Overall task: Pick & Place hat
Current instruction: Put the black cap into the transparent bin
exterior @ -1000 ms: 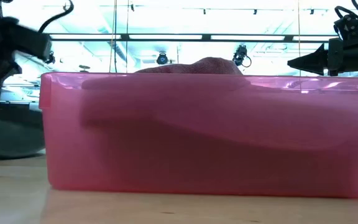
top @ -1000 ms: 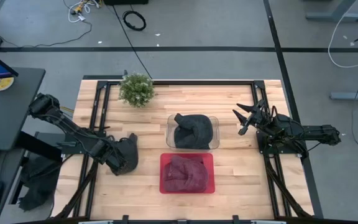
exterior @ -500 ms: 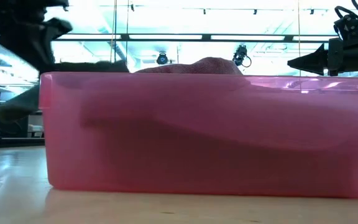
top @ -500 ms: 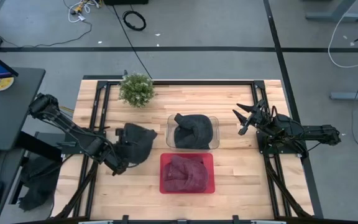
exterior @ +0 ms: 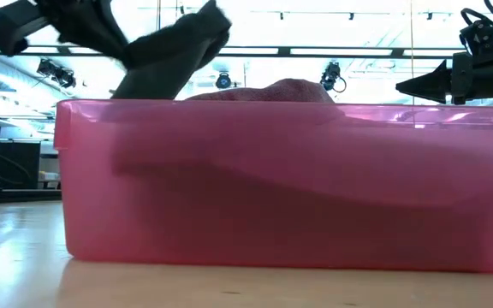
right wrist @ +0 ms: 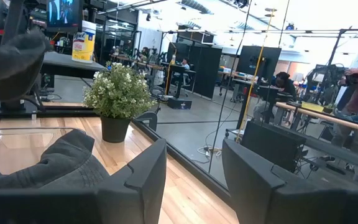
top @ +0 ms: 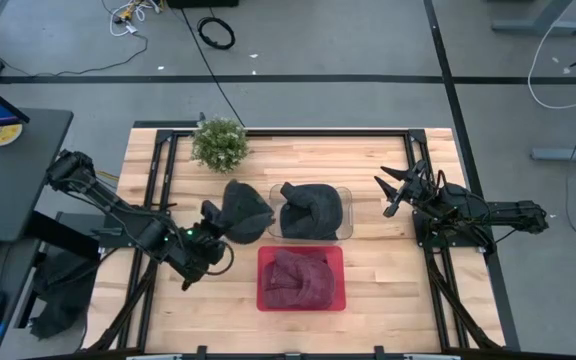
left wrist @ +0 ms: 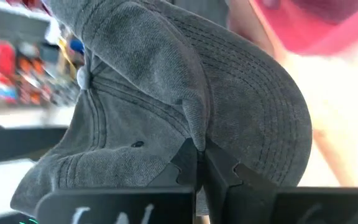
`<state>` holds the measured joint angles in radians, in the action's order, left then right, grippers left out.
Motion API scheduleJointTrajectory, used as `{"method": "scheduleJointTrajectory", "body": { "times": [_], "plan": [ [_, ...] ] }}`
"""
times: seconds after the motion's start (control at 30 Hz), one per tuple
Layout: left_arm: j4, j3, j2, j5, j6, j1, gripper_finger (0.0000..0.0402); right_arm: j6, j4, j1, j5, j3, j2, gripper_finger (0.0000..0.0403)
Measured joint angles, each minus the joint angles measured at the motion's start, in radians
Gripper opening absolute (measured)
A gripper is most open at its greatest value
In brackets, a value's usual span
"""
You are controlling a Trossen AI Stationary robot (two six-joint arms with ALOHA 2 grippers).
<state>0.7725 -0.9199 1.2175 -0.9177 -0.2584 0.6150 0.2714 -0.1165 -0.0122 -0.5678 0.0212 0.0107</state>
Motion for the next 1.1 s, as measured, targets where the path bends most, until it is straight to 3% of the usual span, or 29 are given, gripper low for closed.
{"method": "scheduleJointTrajectory", "body": {
  "times": [0.17, 0.37, 0.77, 1.1],
  "plan": [
    [-0.147, 0.000, 0.000, 0.007, -0.224, -0.057, 0.0006, 0.000, 0.000, 0.000, 0.000, 0.000, 0.000, 0.0160],
    [-0.260, 0.000, 0.001, 0.108, -0.440, -0.138, 0.0006, 0.000, 0.000, 0.000, 0.000, 0.000, 0.000, 0.0160],
    [-0.385, 0.001, 0.001, 0.184, -0.779, -0.249, 0.0006, 0.000, 0.000, 0.000, 0.000, 0.000, 0.000, 0.0160],
    [-0.511, 0.001, 0.002, 0.357, -0.988, -0.371, 0.0006, 0.000, 0.000, 0.000, 0.000, 0.000, 0.000, 0.0160]
  ]
}}
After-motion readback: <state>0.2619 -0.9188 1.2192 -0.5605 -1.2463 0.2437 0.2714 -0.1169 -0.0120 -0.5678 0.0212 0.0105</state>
